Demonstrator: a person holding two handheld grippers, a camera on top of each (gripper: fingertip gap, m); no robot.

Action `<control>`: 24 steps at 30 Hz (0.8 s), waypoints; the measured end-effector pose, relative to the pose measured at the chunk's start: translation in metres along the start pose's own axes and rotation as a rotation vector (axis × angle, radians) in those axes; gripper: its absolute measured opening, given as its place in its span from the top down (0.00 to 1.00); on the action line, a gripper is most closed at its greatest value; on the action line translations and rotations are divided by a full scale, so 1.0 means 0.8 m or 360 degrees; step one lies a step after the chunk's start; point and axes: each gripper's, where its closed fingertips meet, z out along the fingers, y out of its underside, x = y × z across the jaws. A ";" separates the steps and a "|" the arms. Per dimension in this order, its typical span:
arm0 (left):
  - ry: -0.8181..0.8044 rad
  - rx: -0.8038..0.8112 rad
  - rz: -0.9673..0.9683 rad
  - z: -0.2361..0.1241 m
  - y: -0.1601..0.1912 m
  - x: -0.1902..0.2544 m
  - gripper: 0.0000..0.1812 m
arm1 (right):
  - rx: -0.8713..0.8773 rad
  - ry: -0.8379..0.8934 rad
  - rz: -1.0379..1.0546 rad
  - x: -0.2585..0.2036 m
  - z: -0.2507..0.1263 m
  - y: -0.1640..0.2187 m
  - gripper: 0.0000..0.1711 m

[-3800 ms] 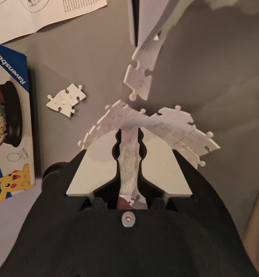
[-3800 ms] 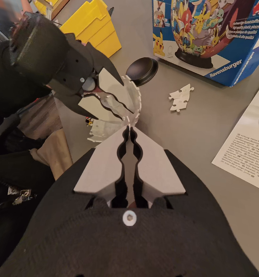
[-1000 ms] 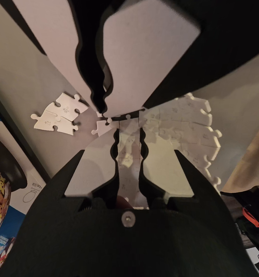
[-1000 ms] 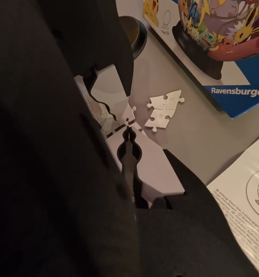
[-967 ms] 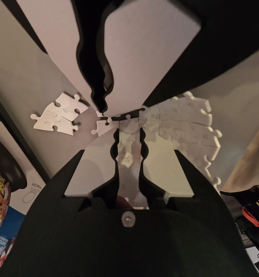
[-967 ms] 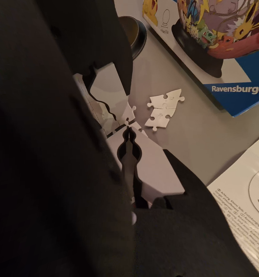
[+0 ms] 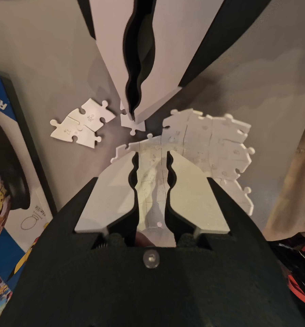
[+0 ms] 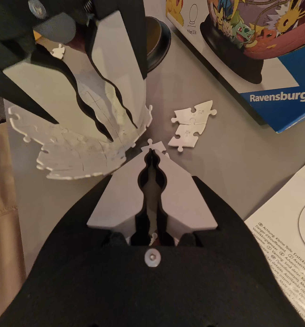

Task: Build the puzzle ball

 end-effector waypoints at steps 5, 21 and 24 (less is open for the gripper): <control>-0.0049 0.0071 0.0039 -0.011 0.001 0.000 0.83 | 0.0002 0.0003 -0.0010 0.000 0.000 0.000 1.00; -0.0235 0.0049 0.0025 -0.008 0.025 -0.019 0.84 | -0.0002 -0.0007 -0.0009 -0.002 0.001 -0.001 1.00; -0.0147 0.0007 0.0027 0.000 0.026 -0.018 0.84 | 0.0000 -0.0004 -0.0005 -0.001 0.001 -0.001 1.00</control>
